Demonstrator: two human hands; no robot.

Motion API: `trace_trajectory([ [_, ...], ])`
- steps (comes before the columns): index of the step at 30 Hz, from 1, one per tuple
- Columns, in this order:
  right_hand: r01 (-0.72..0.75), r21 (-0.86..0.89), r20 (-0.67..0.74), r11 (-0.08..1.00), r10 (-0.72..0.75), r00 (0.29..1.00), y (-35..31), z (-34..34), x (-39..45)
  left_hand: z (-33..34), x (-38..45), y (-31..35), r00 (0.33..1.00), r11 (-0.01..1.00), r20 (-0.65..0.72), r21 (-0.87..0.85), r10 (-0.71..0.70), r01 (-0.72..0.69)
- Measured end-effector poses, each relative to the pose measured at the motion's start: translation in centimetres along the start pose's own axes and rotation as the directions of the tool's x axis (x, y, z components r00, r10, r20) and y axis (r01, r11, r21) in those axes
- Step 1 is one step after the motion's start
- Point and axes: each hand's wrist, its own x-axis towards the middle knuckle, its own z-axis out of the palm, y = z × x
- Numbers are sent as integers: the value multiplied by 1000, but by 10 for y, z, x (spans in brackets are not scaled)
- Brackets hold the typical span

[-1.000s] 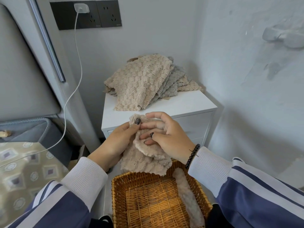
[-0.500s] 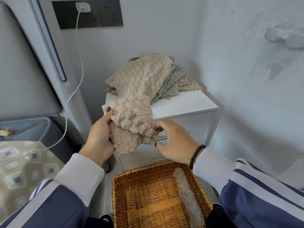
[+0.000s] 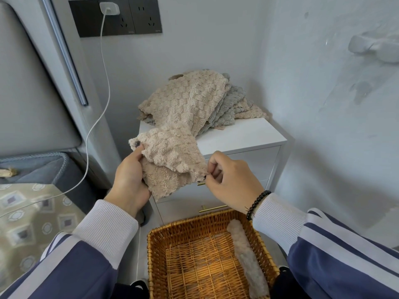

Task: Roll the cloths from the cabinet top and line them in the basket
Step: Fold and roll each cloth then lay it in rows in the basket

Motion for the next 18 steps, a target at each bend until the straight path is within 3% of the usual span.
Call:
trace_trajectory([
  [2, -10, 0, 144, 1000, 10, 990, -1, -5, 1, 1, -1, 0, 1000, 999, 16, 39, -7, 6],
  [4, -65, -35, 345, 997, 73, 936, -1, -11, 1, 2, -1, 0, 999, 994, 32, 107, -11, 8],
  [5, -97, -66, 390, 993, 116, 914, 1, -14, 2, 2, -1, 0, 999, 990, 38, 137, -16, 11],
  [7, -179, -78, 340, 981, 195, 920, 5, -18, 5, 4, -3, -1, 997, 985, 65, 166, -49, 37],
  [9, -296, 79, 217, 952, 273, 937, 8, -19, 9, 7, -6, -2, 993, 983, 88, 171, -81, 65],
  [10, -356, 239, 198, 904, 314, 929, 9, -18, 11, 8, -8, -2, 991, 983, 96, 166, -90, 74],
  [12, -464, 571, 288, 678, 364, 886, 7, -16, 15, 10, -10, -3, 988, 985, 114, 149, -100, 83],
  [14, -527, 719, 409, 454, 337, 848, 5, -12, 14, 12, -12, -3, 987, 987, 132, 143, -96, 77],
  [16, -549, 718, 462, 427, 297, 835, 4, -6, 10, 13, -12, -4, 987, 988, 137, 140, -82, 63],
  [18, -556, 676, 461, 484, 311, 831, 3, 0, 7, 13, -12, -4, 987, 990, 147, 131, -62, 42],
])
